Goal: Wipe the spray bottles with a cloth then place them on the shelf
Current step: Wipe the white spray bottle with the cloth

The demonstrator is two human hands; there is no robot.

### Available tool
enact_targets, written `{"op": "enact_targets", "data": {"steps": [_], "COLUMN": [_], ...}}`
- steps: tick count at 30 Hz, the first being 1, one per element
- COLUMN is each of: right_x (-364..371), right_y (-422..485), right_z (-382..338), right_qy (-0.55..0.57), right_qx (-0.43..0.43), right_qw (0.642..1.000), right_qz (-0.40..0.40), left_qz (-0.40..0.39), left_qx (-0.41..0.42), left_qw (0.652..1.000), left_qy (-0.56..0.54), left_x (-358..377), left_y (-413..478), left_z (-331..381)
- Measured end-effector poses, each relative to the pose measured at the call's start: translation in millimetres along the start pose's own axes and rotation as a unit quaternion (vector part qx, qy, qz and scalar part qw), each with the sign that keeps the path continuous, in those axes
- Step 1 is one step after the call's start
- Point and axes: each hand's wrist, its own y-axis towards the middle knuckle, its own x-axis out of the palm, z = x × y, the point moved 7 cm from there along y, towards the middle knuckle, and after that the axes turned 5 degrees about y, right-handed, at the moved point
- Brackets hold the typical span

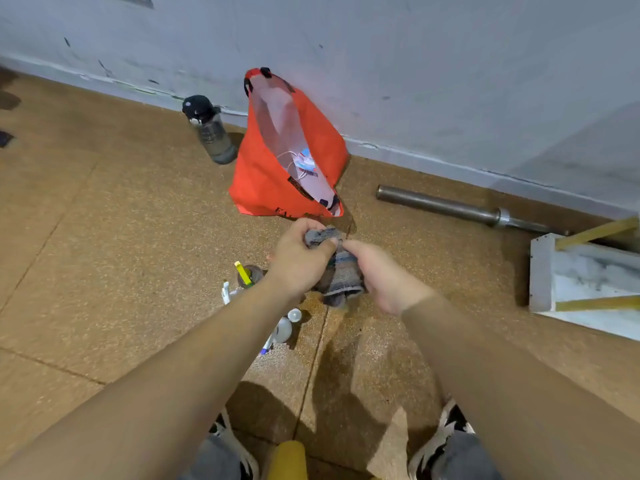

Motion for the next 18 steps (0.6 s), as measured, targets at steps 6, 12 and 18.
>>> {"op": "enact_targets", "data": {"steps": [6, 12, 18], "right_x": [-6.2, -14.1, -3.7], "right_y": [43.5, 17.9, -19.2], "right_z": [44.2, 47.3, 52.6], "right_qy": [-0.077, -0.104, -0.123], "right_qx": [-0.047, -0.132, -0.157], "right_qw": [0.995, 0.985, 0.979], "right_qz": [-0.046, 0.05, 0.037], "left_qz": [-0.048, -0.062, -0.118], "left_qx": [0.007, -0.134, -0.123], "left_qw": [0.999, 0.98, 0.978], "left_qy": [-0.012, -0.135, -0.117], "left_x": [30.4, 31.1, 26.0], "left_y": [28.7, 6.5, -33.1], "left_z": [-74.0, -112.7, -118.4]}}
